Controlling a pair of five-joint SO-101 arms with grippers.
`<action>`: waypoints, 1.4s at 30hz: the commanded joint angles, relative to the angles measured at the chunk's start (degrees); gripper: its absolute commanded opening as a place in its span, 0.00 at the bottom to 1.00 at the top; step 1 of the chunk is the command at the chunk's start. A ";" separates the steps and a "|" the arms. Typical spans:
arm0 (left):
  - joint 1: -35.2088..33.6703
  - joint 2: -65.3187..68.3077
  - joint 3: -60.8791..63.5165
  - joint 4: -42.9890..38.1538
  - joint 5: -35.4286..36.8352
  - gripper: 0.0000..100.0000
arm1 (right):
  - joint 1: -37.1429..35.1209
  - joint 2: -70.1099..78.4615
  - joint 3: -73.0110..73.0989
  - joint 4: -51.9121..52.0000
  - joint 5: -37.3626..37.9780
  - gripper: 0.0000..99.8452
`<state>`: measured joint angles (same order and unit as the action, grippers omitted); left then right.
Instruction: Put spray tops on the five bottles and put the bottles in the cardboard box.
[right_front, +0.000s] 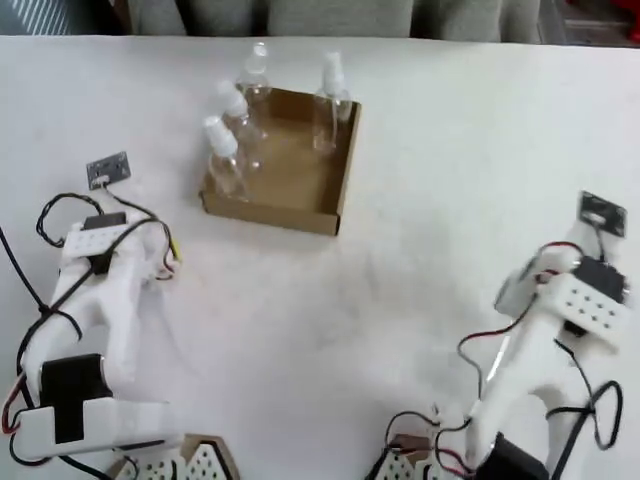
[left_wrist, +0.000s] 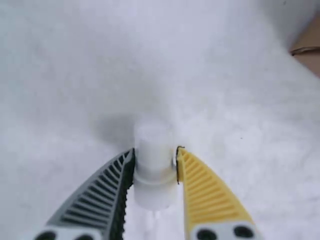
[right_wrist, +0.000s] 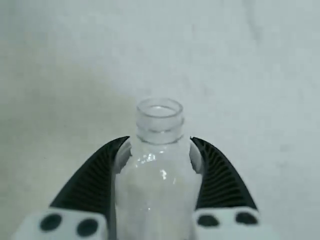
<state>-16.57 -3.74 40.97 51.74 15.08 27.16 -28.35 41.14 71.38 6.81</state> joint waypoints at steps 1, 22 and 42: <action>1.10 -1.63 -2.02 0.09 -0.18 0.02 | -8.57 -4.88 0.00 -5.41 -1.58 0.02; 14.29 -32.22 -33.14 4.84 -0.18 0.02 | -51.30 -56.84 22.15 -38.37 -2.11 0.02; 43.74 -32.04 -64.00 1.05 -8.26 0.02 | -63.43 -73.27 55.82 -61.67 -2.11 0.02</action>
<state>21.49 -34.95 -20.84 52.88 10.24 -36.22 -100.70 95.82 10.46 5.05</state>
